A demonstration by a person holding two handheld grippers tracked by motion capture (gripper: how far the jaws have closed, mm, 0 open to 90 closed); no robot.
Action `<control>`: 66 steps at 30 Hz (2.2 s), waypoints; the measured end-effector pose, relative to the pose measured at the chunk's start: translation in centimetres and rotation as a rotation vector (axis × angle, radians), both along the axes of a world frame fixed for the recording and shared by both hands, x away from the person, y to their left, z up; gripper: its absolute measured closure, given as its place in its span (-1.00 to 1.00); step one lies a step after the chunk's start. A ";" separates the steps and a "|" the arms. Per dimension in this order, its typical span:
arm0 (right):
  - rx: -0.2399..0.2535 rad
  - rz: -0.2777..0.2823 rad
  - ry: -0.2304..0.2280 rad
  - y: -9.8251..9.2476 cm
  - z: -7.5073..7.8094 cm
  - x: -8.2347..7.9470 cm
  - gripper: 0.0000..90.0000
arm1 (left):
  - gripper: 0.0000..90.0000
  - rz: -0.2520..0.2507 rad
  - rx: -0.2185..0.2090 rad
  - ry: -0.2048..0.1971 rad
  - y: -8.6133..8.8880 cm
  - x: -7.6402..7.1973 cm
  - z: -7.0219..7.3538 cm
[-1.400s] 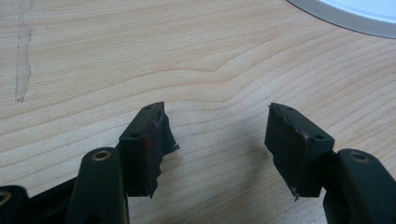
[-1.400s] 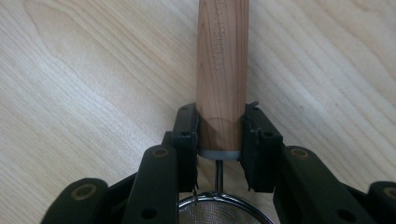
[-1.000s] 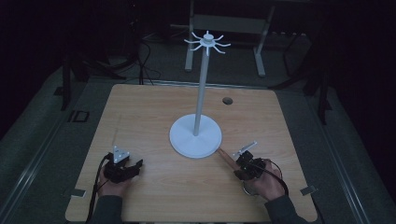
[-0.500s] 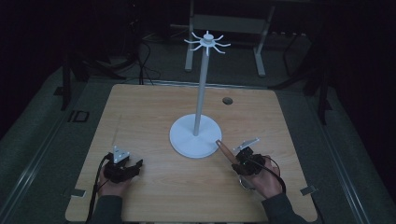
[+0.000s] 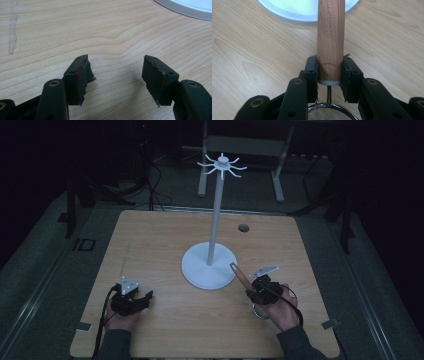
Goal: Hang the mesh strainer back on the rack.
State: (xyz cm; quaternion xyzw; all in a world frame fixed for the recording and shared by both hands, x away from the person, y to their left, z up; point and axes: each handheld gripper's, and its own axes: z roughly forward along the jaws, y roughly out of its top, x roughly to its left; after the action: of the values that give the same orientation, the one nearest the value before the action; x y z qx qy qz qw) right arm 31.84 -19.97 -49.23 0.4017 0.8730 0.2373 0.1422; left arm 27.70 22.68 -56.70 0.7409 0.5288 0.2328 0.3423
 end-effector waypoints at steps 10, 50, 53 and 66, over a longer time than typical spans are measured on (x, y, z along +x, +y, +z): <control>0.026 -0.012 -0.032 0.2 0.7 0.1 0.54 | -0.13 0.000 0.000 0.001 0.0 0.0 0.0; 0.172 -0.058 -0.172 1.0 3.9 1.0 0.55 | -0.13 0.001 -0.008 -0.003 0.0 0.0 0.0; 0.185 -0.062 -0.181 1.1 4.2 1.1 0.55 | -0.13 0.002 -0.009 -0.002 0.0 0.0 0.0; 0.241 -0.088 -0.200 1.1 4.8 1.3 0.54 | -0.13 0.001 -0.006 -0.004 0.1 0.0 0.0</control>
State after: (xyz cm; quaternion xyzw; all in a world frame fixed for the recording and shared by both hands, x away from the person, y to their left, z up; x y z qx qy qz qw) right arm 33.18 -18.87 -44.46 0.4278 0.8014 0.3726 0.1895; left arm 27.71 22.73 -56.71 0.7393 0.5292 0.2326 0.3455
